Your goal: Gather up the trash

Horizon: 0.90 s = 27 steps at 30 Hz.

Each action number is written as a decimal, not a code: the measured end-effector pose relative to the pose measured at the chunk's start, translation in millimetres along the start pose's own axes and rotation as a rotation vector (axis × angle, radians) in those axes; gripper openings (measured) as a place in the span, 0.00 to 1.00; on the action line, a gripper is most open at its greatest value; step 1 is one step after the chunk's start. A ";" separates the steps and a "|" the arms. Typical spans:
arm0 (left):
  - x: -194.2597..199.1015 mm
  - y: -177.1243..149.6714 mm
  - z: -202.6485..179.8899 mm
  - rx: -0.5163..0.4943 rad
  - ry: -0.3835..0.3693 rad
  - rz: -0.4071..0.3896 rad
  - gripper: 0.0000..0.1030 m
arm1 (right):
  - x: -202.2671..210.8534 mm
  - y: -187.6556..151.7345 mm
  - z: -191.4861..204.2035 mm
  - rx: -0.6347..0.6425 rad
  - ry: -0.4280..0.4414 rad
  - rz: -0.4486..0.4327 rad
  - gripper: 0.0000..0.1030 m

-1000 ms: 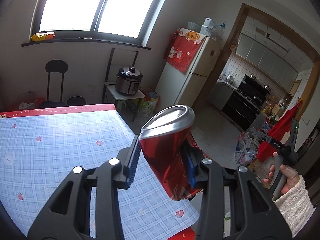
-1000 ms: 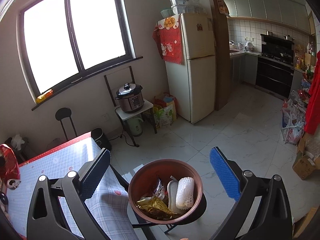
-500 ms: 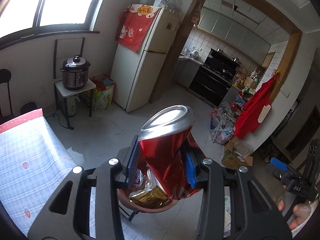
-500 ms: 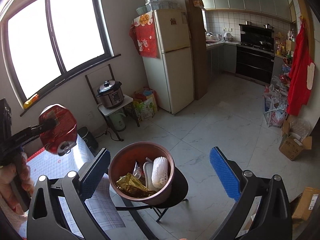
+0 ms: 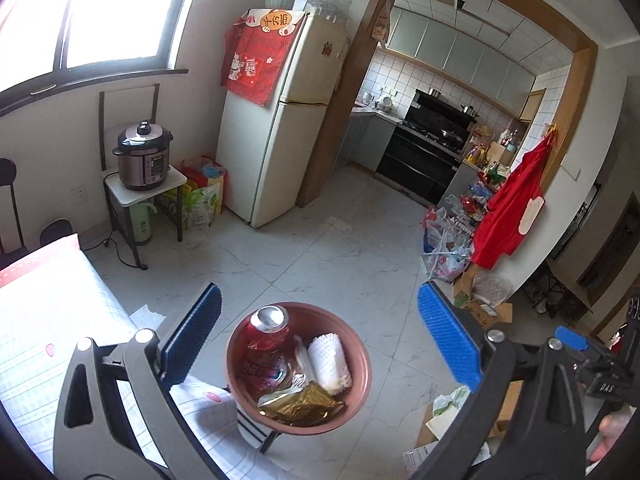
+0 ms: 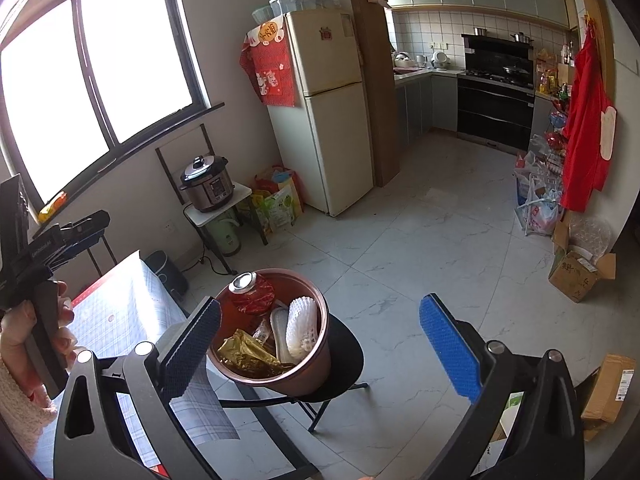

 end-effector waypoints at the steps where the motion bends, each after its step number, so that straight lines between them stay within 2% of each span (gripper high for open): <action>1: 8.2 -0.8 4.1 -0.012 0.014 0.001 0.94 | -0.7 -0.8 5.5 0.011 0.012 0.008 0.95; 9: 80.4 -3.9 31.4 -0.083 0.127 -0.004 0.94 | 0.7 -5.1 53.8 0.094 0.082 0.051 0.95; 19: 181.0 4.9 63.4 -0.108 0.157 -0.036 0.94 | 45.1 -5.6 113.7 0.114 0.073 0.002 0.95; 22: 213.2 6.4 75.5 -0.087 0.155 -0.055 0.94 | 62.4 -6.8 132.3 0.137 0.066 -0.014 0.95; 27: 257.4 2.2 93.4 -0.065 0.195 -0.066 0.94 | 91.3 -7.3 159.5 0.151 0.057 -0.051 0.95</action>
Point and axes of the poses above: each gripper's, at about its wrist camera, not at the fingertips, and x roughly against the way its jaws point, z to its left, y to its top, the point moved 5 cm from there along -x, roughly the way its jaws point, and after that the axes turned 14 degrees about -z, right-handed, at the moved point
